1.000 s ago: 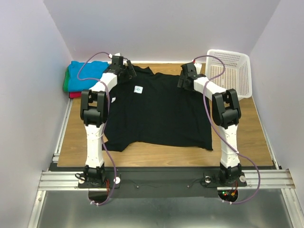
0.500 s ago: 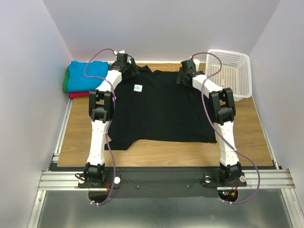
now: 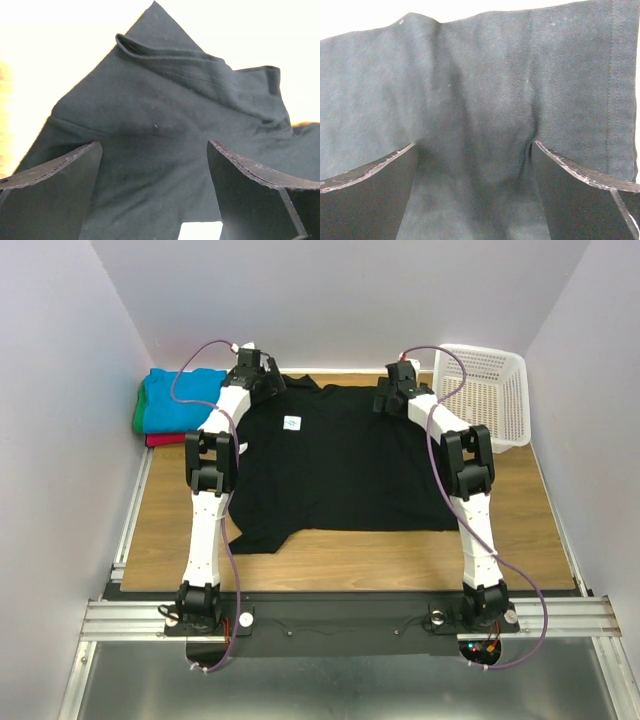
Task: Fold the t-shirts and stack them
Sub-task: Flatten the tshirt out
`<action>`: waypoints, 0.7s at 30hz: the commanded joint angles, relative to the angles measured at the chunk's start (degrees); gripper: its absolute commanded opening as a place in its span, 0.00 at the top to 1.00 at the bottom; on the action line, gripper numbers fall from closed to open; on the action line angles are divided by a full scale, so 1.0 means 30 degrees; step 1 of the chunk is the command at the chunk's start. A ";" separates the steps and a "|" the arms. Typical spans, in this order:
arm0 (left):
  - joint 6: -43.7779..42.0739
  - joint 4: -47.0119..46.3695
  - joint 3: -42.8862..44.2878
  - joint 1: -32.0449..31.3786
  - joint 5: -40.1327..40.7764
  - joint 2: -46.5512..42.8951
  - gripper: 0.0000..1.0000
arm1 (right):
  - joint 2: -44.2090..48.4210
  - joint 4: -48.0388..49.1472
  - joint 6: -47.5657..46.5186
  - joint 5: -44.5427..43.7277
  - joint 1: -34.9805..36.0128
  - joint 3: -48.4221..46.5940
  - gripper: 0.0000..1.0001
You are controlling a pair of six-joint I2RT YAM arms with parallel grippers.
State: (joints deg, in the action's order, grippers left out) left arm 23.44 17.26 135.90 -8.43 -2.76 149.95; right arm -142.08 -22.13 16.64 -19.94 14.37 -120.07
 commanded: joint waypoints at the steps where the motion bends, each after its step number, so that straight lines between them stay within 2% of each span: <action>1: -0.0020 0.0223 0.0319 -0.0383 -0.0311 -0.4324 0.01 | 0.2296 0.0023 -0.0948 0.2133 -0.0074 0.0002 0.00; 3: -0.0137 0.0837 -0.0759 -0.0676 0.0505 -0.6029 0.01 | 0.4287 0.0052 -0.1152 0.2981 0.0072 0.0909 0.00; 6: 0.0588 0.1950 -0.3862 -0.1117 0.1998 -1.1259 0.01 | 0.7296 0.0023 -0.1386 0.3570 0.0743 0.3016 0.00; 7: 0.0971 0.1953 -0.5033 -0.1146 0.2238 -1.1282 0.01 | 0.8239 0.0023 -0.1446 0.3601 0.1008 0.3776 0.00; 8: 0.1294 0.1982 -0.7771 -0.1146 0.2443 -1.3718 0.01 | 0.9061 0.0052 -0.1388 0.3253 0.1300 0.5350 0.00; 10: 0.2318 0.2069 -1.0771 -0.1146 0.3524 -1.6221 0.01 | 1.1931 0.0023 -0.1184 0.2988 0.2179 0.7289 0.00; 11: 0.2700 0.2070 -1.3948 -0.1146 0.3964 -1.8814 0.01 | 1.2897 0.0052 -0.0980 0.2812 0.2414 0.8227 0.00; 12: 0.2994 0.2157 -1.5546 -0.1146 0.4375 -2.0088 0.02 | 1.4038 0.0081 -0.0311 0.2404 0.2649 0.9426 0.00; 13: 0.4070 0.2303 -1.7186 -0.1146 0.5568 -2.2653 0.01 | 1.6022 0.0053 0.0247 0.2284 0.3057 1.1584 0.00; 14: 0.4719 0.2624 -2.0393 -0.1146 0.6073 -2.3838 0.02 | 1.7173 0.0053 0.1558 0.2138 0.3090 1.2911 0.00; 15: 0.5421 0.2859 -2.2020 -0.1117 0.6571 -2.5039 0.02 | 1.8171 0.0052 0.2296 0.2020 0.3091 1.4113 0.00; 16: 0.7052 0.3383 -2.3574 -0.1088 0.7301 -2.7256 0.01 | 2.0211 0.0052 0.2971 0.1874 0.3091 1.6590 0.00; 17: 0.8055 0.3766 -2.5127 -0.1088 0.7569 -2.8264 0.01 | 2.1072 0.0052 0.3499 0.1525 0.3120 1.7688 0.00; 18: 0.9167 0.4001 -2.7868 -0.1030 0.7630 -2.9202 0.01 | 2.1922 0.0052 0.4636 0.1057 0.3120 1.8686 0.00; 19: 0.9381 0.4149 -2.9172 -0.0913 0.7515 -3.0836 0.01 | 2.3671 0.0052 0.5053 0.0849 0.3120 2.0552 0.00; 21: 1.0723 0.5025 -3.1835 -0.0708 0.7571 -3.2106 0.01 | 2.5291 0.0023 0.6047 0.0382 0.3120 2.2027 0.00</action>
State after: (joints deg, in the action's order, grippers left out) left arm 45.30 23.62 53.71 -11.07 16.71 54.76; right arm -71.68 -20.47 25.45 -14.04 24.67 -62.92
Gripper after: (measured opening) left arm 0.986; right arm 0.998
